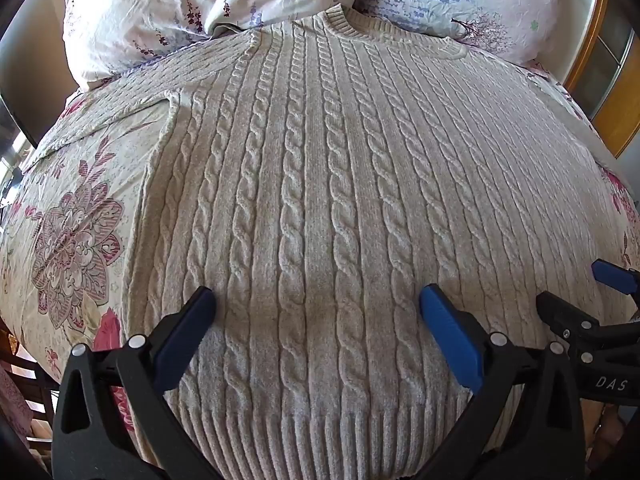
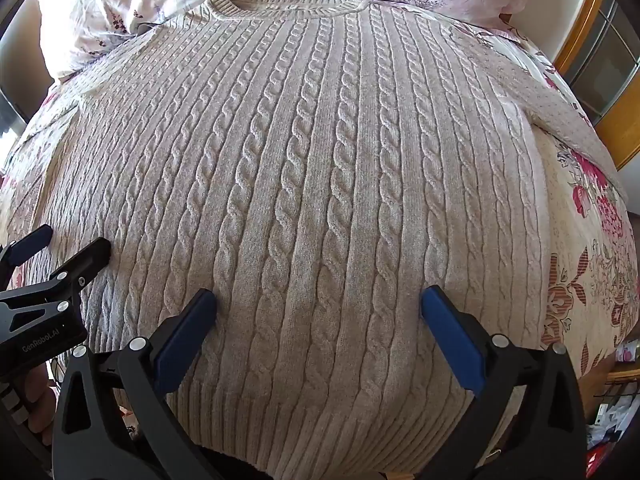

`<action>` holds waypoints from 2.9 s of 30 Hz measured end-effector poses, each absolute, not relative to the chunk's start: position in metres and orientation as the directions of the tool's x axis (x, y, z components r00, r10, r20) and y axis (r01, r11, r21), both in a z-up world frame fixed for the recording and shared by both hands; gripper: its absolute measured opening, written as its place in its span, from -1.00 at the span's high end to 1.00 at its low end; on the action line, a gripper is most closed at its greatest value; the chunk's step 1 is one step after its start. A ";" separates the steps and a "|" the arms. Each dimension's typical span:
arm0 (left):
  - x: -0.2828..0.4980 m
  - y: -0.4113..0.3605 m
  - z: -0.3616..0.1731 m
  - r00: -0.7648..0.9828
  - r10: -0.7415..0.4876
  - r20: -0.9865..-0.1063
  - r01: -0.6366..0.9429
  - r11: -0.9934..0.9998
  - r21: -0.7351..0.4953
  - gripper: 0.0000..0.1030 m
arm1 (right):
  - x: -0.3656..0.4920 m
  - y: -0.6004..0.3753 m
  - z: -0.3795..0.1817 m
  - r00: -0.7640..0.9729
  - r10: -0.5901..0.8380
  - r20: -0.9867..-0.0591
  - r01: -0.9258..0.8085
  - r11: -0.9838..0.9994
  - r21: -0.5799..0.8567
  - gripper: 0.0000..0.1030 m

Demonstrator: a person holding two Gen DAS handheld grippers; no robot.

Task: Fold small clothes

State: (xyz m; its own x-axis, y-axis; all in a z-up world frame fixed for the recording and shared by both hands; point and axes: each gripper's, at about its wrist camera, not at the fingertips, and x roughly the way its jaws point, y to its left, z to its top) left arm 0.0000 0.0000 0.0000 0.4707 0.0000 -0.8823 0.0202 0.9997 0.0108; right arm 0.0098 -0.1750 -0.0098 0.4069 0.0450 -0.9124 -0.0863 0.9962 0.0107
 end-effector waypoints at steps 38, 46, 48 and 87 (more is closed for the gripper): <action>0.000 0.000 0.000 0.471 0.001 -0.882 0.020 1.000 0.012 -0.97 | 0.010 -0.175 -0.010 0.408 0.046 -0.912 -0.086 0.996 0.012 -0.97; 0.000 0.000 0.000 0.471 0.001 -0.882 0.020 1.000 0.012 -0.97 | 0.010 -0.175 -0.010 0.408 0.046 -0.912 -0.086 0.996 0.012 -0.97; 0.000 0.000 0.000 0.471 0.001 -0.882 0.020 1.000 0.012 -0.97 | 0.010 -0.175 -0.010 0.408 0.046 -0.912 -0.086 0.996 0.012 -0.97; 0.001 0.001 0.001 0.467 -0.002 -0.884 0.026 1.000 0.012 -0.97 | 0.014 -0.175 -0.010 0.401 0.058 -0.914 -0.108 0.994 0.015 -0.97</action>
